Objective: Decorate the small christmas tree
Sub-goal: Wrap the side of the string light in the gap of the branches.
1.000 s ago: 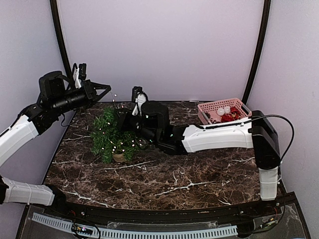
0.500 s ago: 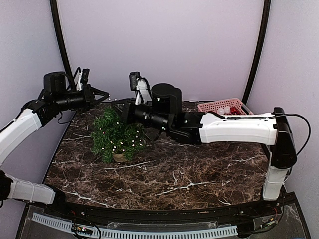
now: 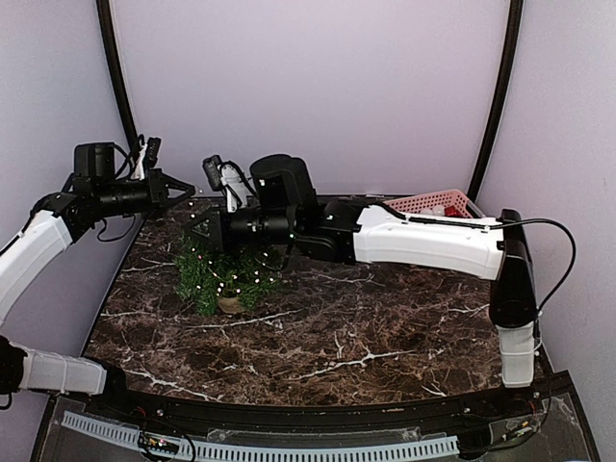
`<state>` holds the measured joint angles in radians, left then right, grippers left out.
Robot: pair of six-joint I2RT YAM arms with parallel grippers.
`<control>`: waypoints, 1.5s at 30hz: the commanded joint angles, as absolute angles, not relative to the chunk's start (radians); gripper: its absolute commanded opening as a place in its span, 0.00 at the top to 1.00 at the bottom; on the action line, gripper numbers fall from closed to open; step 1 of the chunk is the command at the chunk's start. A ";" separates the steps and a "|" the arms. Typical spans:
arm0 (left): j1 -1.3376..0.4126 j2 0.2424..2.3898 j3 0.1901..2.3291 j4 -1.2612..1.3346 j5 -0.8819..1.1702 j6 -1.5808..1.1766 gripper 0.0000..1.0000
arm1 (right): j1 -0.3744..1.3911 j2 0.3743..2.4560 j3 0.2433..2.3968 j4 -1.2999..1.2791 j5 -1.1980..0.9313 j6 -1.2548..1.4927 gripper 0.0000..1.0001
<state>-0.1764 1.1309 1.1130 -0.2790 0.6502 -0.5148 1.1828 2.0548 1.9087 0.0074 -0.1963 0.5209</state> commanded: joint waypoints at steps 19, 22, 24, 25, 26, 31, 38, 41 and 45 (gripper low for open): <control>-0.129 0.964 0.970 -0.396 0.571 -0.420 1.00 | 1.218 2.209 2.122 -0.170 -0.297 0.446 1.00; -0.129 0.952 0.954 -0.394 0.559 -0.420 1.00 | 1.219 2.215 2.127 -0.184 -0.294 0.437 1.00; -0.128 0.949 0.944 -0.396 0.556 -0.423 1.00 | 1.218 2.221 2.134 -0.198 -0.289 0.431 1.00; -0.127 0.947 0.940 -0.396 0.555 -0.426 1.00 | 1.218 2.222 2.138 -0.207 -0.288 0.426 1.00; -0.127 0.941 0.930 -0.395 0.552 -0.430 1.00 | 1.219 2.225 2.141 -0.213 -0.286 0.423 1.00; -0.127 0.917 0.905 -0.381 0.545 -0.428 1.00 | 1.220 2.230 2.148 -0.239 -0.284 0.405 1.00; -0.127 0.886 0.891 -0.369 0.575 -0.417 1.00 | 1.226 2.238 2.167 -0.284 -0.301 0.362 1.00; -0.126 0.885 0.892 -0.384 0.574 -0.409 1.00 | 1.229 2.240 2.172 -0.308 -0.309 0.339 1.00; -0.122 0.884 0.898 -0.400 0.578 -0.399 1.00 | 1.238 2.237 2.171 -0.329 -0.327 0.297 1.00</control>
<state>-0.1326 0.9005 0.9039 -0.3851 0.5606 -0.4240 1.2198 2.2181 2.1368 -0.3107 -0.2981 0.3550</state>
